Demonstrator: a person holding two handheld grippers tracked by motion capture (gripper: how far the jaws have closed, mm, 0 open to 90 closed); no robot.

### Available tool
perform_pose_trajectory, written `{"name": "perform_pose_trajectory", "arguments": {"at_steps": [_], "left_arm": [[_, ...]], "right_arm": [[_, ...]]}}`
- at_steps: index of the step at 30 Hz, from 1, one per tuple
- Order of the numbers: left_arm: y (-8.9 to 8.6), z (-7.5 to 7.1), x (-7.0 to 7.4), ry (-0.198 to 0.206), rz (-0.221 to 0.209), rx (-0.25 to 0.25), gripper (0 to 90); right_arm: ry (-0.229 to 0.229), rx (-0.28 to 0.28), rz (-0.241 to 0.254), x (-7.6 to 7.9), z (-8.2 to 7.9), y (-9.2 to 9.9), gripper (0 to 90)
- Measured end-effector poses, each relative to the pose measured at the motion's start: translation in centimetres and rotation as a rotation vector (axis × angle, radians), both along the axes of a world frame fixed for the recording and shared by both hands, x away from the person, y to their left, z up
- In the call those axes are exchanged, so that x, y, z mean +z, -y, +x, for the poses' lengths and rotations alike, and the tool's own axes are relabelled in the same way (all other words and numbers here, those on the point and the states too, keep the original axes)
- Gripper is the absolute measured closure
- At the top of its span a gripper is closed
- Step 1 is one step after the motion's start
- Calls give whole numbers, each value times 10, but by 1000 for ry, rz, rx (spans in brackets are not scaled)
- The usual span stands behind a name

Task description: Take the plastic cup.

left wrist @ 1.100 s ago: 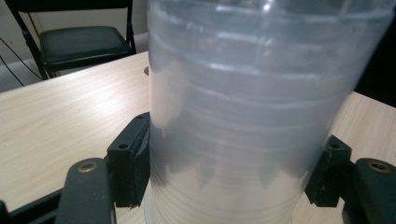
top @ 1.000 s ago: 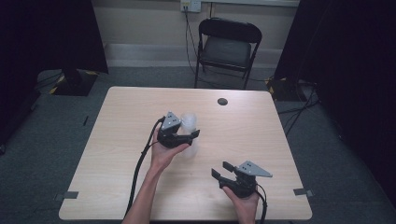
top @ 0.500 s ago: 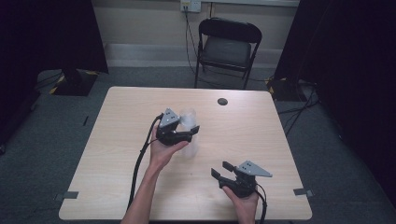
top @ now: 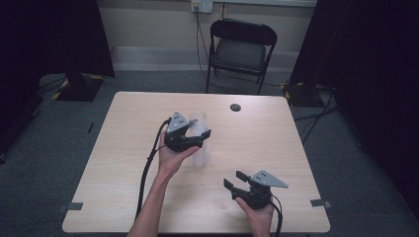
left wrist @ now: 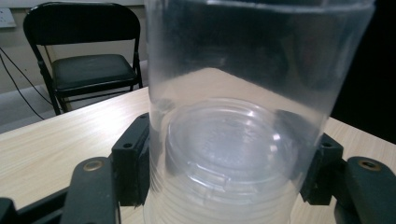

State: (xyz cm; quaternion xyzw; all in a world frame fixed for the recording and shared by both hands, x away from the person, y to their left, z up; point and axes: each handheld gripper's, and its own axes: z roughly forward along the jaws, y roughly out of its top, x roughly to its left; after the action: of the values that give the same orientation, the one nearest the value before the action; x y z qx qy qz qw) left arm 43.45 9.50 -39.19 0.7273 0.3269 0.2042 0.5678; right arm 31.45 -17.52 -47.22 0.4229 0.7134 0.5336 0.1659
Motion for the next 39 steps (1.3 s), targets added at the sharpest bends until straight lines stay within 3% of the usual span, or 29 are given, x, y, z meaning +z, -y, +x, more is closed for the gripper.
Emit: {"name": "perform_pose_trajectory", "arguments": {"at_steps": [6, 10, 11, 15, 22, 26, 29, 39], "left_arm": [[0, -1, 3, 7, 1, 1, 338], [-1, -3, 5, 10, -24, -8, 338], [-2, -4, 7, 31, -25, 0, 338], [-4, -4, 10, 44, -24, 21, 335], [-6, -7, 15, 59, -43, 11, 346], [-7, -8, 20, 72, -64, 9, 347], [-11, -10, 24, 62, -106, 9, 355], [-16, -20, 33, 75, -105, 18, 361]], "right_arm": [[-1, -4, 3, 0, -1, 0, 390], [0, -4, 2, 0, -1, 1, 390], [1, -3, -1, -1, -1, 0, 390], [0, -2, 0, -1, -1, 0, 390], [-2, 1, -3, -2, 0, -1, 390], [-3, 2, -3, -1, 1, -1, 391], [-2, 4, -1, -1, 1, -1, 390], [-6, 4, -7, -2, 1, -2, 391]]}}
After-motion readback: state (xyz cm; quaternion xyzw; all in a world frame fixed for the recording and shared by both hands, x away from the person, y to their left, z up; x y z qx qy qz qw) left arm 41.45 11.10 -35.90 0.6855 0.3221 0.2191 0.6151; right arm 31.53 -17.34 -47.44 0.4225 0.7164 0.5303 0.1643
